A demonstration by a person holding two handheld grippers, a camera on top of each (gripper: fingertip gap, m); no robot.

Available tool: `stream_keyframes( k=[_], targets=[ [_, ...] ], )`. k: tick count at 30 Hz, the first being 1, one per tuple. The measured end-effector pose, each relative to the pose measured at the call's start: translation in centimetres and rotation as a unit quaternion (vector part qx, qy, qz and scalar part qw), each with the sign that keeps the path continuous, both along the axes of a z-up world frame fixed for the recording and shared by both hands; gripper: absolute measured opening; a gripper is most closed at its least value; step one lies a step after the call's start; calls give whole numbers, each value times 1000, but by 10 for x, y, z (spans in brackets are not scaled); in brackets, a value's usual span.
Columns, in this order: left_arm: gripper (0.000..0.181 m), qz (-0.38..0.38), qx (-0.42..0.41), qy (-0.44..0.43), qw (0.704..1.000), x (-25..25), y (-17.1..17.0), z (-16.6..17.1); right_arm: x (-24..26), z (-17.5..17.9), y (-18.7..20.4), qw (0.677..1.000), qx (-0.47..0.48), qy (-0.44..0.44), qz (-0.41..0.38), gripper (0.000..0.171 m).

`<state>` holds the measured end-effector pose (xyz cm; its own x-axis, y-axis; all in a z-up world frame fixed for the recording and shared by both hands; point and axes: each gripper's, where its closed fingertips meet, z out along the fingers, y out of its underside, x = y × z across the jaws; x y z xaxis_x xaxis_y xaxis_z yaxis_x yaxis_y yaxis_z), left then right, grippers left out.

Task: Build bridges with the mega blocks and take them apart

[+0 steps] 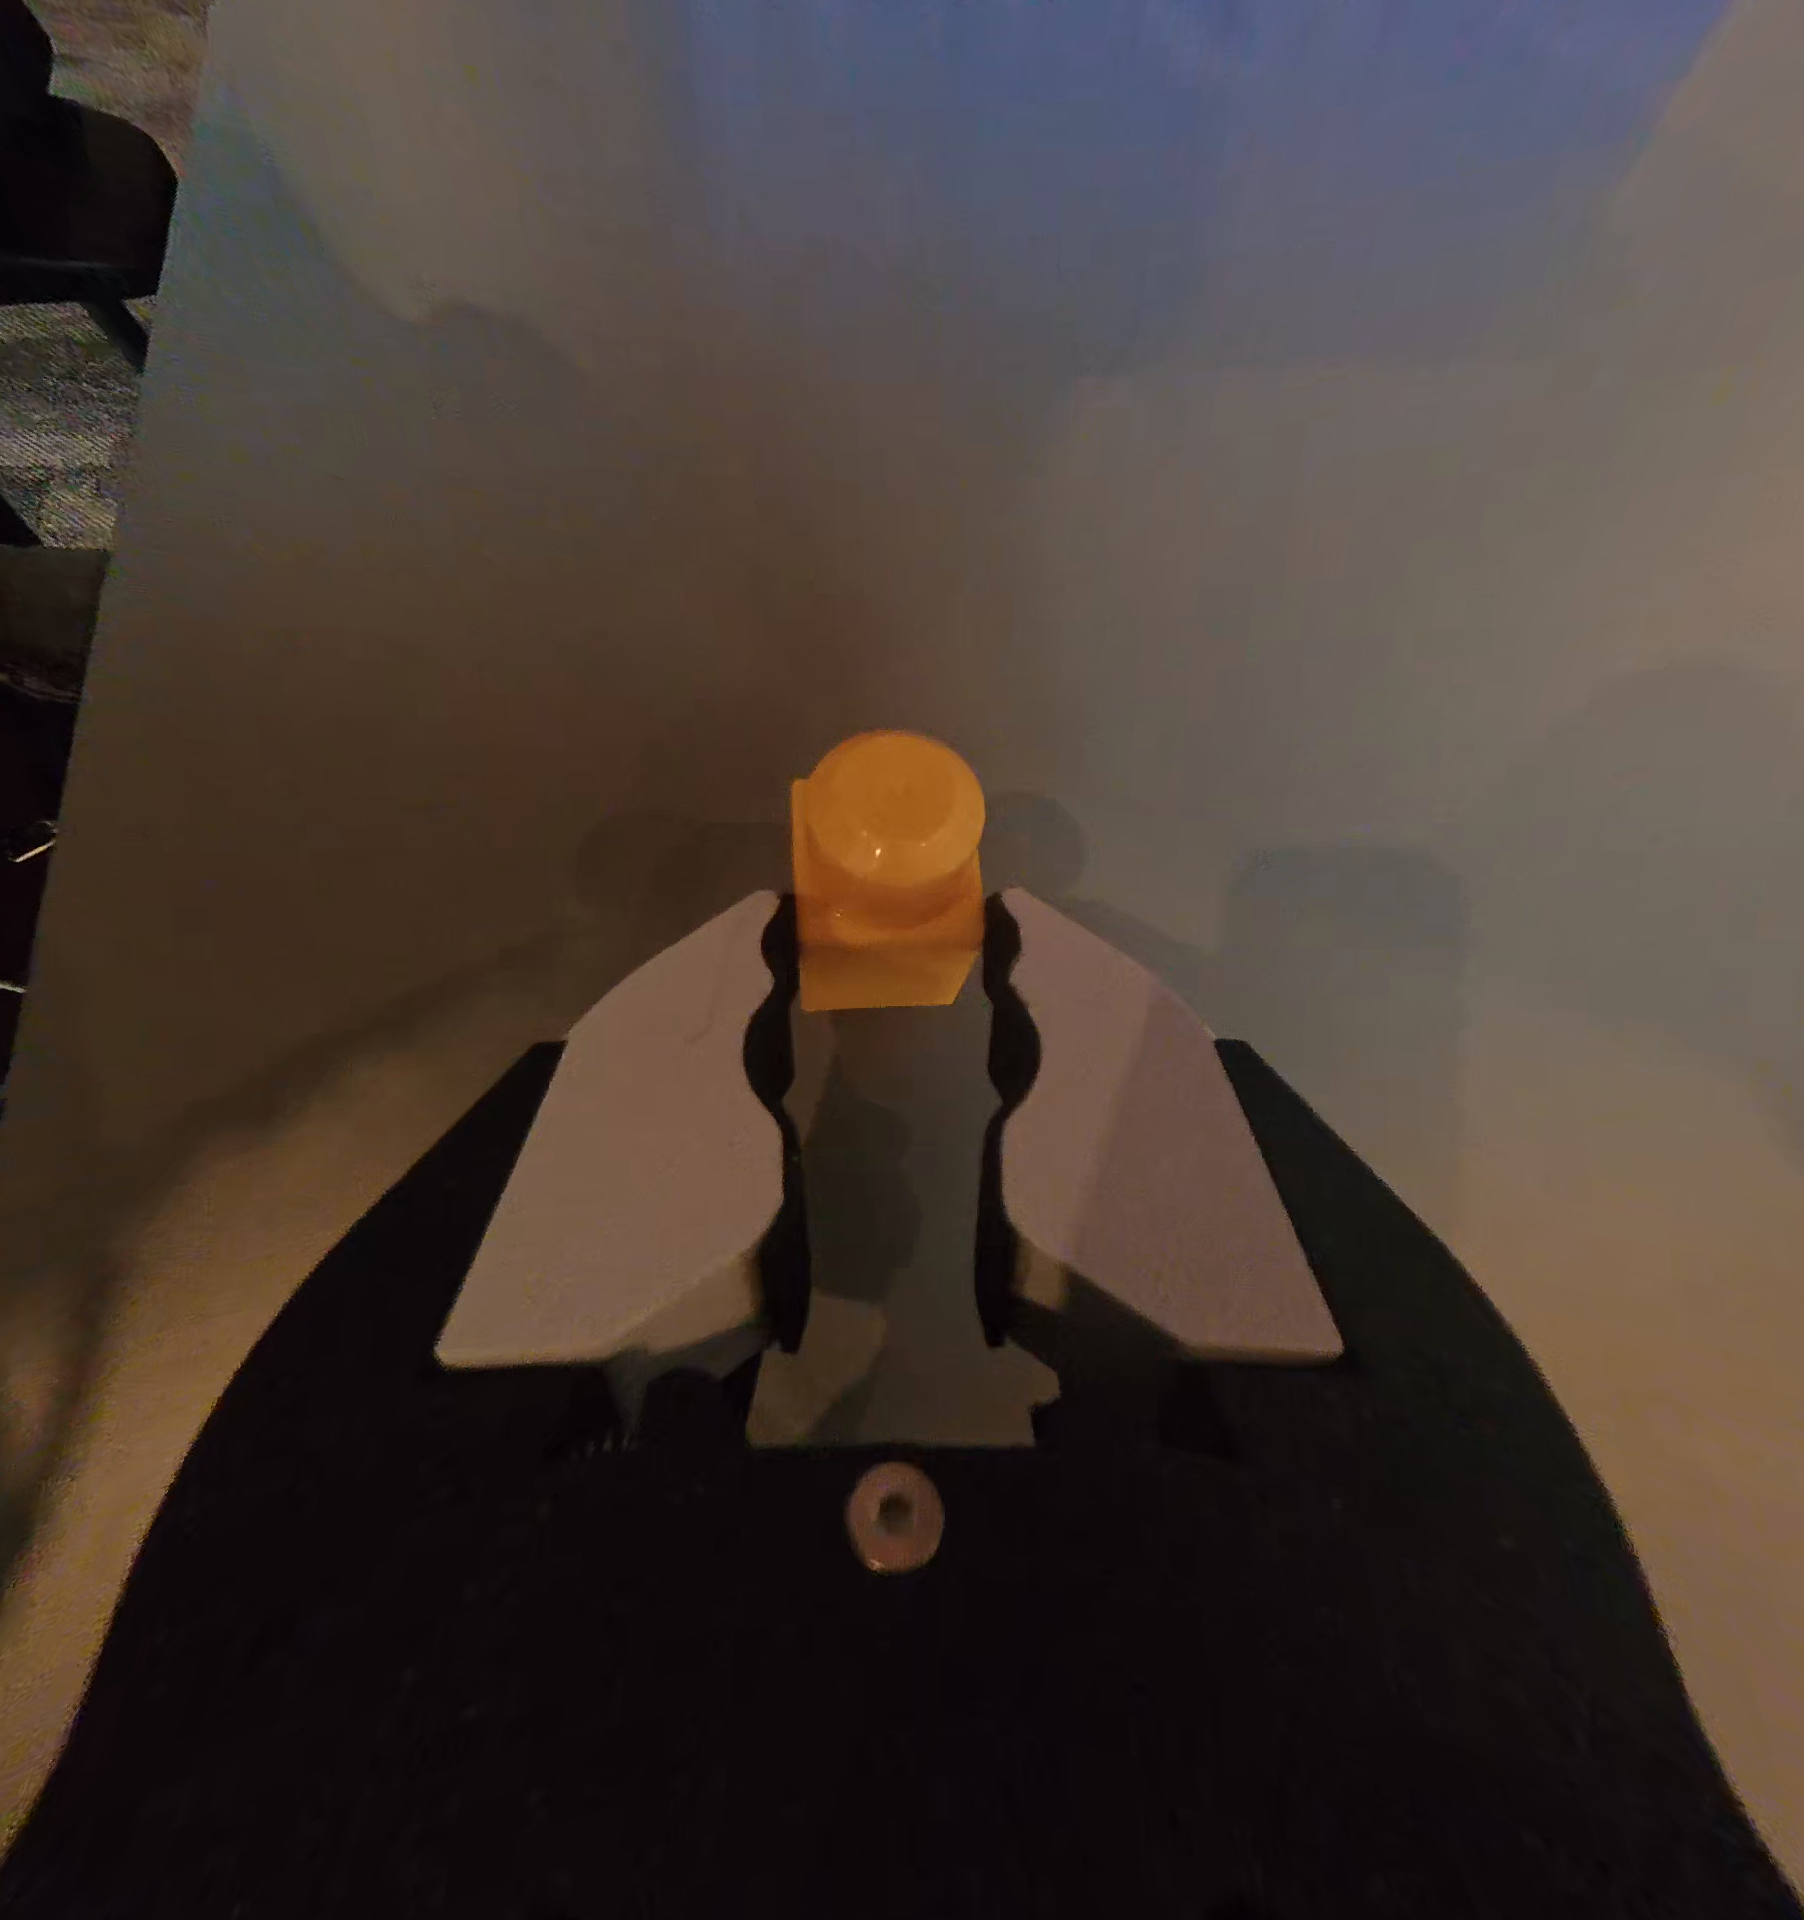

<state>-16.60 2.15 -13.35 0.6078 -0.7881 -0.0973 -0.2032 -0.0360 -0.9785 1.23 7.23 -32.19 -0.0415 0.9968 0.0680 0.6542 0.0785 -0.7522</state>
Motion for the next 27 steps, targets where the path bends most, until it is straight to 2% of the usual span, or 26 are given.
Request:
stream_keyframes(
  k=[1,12,20,27],
  targets=[
    [58,-1,0,0,1000,0,0,0,1,0,0,1000,-1,0,0,33],
    [56,2,5,-1,1000,-2,1,3,2,-2,-1,1000,-20,-4,-5,34],
    [57,9,3,4,1000,-7,0,3,1,1,-3,999,-35,0,-9,50],
    [58,71,-14,32,997,-50,-1,4,9,35,4,997,-33,42,-49,76]
  ],
)
